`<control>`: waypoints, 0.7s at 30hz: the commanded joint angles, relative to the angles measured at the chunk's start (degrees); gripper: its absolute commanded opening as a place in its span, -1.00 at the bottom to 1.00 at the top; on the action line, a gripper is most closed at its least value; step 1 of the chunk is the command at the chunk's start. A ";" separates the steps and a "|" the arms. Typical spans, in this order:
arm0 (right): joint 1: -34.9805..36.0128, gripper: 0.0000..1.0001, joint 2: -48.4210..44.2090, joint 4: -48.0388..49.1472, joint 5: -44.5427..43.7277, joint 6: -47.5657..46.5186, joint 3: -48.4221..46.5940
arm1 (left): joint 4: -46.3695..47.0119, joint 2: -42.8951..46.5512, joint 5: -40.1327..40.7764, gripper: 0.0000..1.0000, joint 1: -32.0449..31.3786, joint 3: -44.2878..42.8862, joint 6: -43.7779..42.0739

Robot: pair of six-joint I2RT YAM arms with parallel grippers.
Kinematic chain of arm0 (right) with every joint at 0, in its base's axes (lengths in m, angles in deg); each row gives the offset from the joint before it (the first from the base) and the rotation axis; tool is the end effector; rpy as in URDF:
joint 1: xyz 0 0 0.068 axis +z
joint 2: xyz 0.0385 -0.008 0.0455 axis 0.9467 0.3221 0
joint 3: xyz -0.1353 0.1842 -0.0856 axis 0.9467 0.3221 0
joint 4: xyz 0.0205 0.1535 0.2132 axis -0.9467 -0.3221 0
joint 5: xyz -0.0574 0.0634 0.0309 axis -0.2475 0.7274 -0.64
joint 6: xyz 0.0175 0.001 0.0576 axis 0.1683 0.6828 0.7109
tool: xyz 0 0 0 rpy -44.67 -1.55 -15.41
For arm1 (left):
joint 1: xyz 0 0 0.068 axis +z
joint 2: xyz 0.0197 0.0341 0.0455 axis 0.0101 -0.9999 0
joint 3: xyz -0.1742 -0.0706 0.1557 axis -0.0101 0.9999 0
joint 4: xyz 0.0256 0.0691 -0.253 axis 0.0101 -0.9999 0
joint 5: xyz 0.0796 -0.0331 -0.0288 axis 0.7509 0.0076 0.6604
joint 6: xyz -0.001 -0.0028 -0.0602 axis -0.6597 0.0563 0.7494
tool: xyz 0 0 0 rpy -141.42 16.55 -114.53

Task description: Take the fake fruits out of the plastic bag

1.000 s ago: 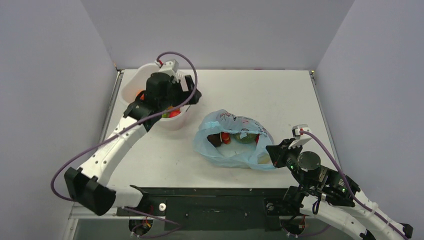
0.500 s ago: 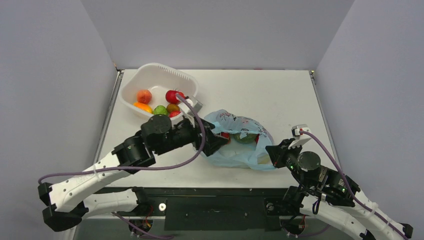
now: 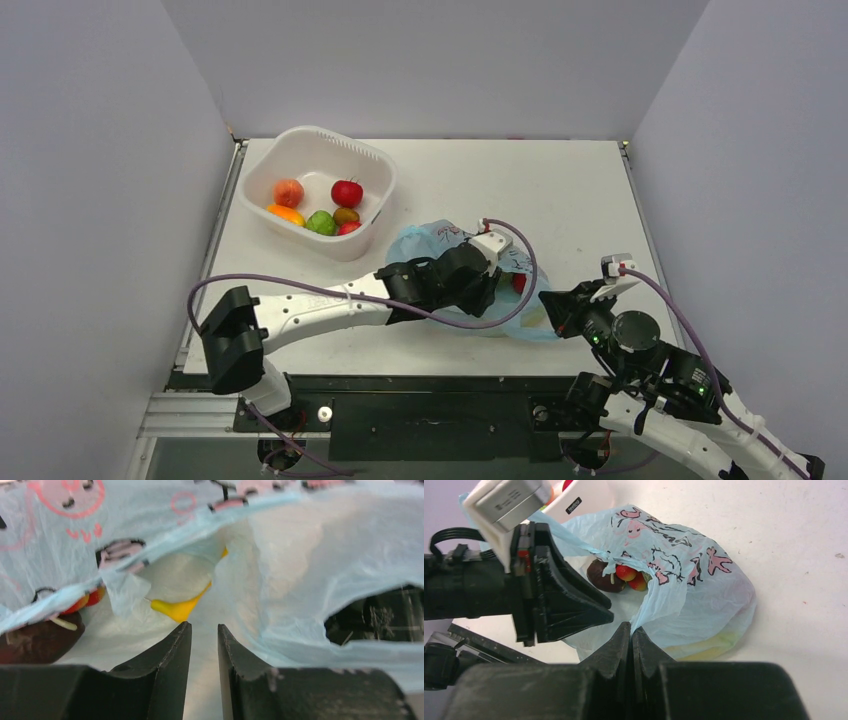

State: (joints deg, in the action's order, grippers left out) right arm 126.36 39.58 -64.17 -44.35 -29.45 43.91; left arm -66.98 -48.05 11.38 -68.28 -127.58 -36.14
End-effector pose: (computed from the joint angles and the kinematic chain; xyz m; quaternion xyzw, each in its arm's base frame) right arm 0.0727 0.0752 0.3131 -0.0358 0.8005 0.2948 0.5205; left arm 0.1452 -0.3381 0.2579 0.3005 0.8377 -0.2832 0.3575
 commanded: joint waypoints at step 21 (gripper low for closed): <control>0.10 -1.00 -1.66 1.63 -0.75 -0.26 0.04 | 3.46 -22.35 -7.52 -0.46 2.38 -10.95 8.19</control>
State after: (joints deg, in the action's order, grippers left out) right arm 126.36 38.82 -65.30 -45.29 -29.55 43.93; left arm -67.24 -69.04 7.42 -65.61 -137.18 -29.25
